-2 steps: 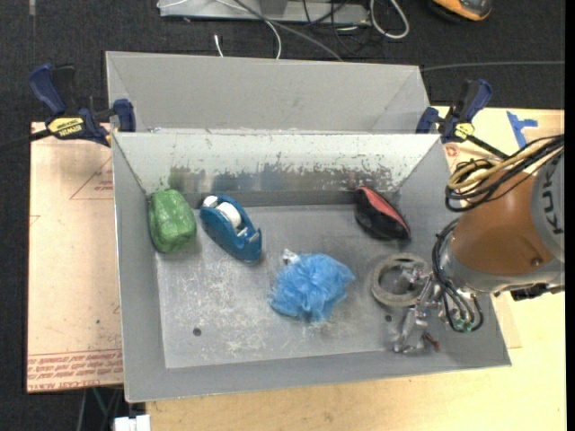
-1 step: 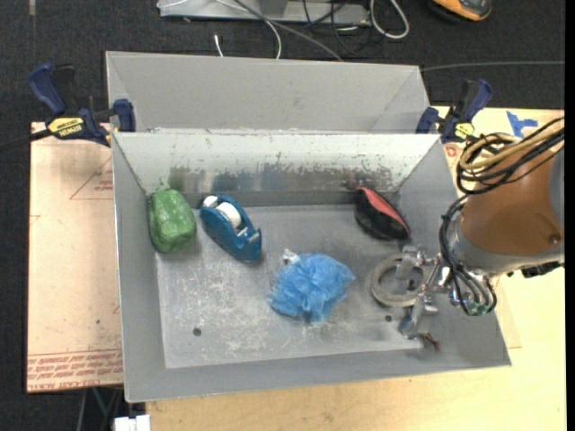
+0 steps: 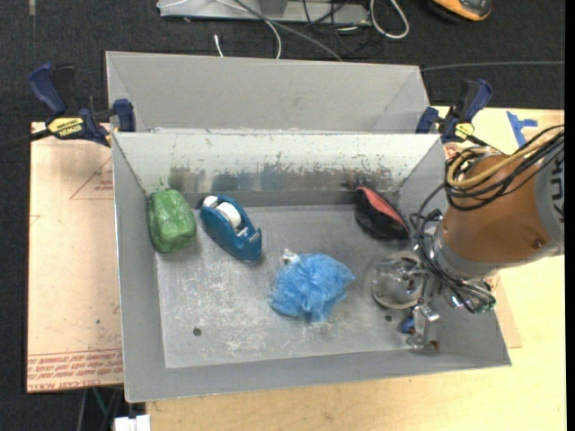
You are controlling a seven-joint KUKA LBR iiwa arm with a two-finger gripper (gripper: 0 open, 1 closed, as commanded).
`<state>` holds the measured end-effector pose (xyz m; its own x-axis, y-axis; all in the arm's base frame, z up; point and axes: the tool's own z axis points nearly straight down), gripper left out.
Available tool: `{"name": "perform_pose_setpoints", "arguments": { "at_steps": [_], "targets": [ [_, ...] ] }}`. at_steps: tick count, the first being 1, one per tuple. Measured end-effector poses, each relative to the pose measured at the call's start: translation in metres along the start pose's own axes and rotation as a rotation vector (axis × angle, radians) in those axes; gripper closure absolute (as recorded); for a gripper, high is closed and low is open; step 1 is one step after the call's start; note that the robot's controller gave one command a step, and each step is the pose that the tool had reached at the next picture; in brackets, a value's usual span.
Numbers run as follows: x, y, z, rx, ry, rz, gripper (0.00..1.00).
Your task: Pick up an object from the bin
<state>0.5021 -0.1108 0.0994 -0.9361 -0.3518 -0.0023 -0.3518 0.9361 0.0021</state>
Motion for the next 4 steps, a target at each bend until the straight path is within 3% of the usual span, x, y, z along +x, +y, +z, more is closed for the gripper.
{"name": "perform_pose_setpoints", "arguments": {
  "at_steps": [1, 2, 4],
  "targets": [
    [0.022, -0.005, 0.028, 0.005, -0.017, 0.651, 0.00],
    [-0.001, -0.013, 0.029, 0.001, -0.005, 0.202, 1.00],
    [0.000, -0.011, 0.014, -0.002, -0.001, 0.200, 1.00]
  ]
}}
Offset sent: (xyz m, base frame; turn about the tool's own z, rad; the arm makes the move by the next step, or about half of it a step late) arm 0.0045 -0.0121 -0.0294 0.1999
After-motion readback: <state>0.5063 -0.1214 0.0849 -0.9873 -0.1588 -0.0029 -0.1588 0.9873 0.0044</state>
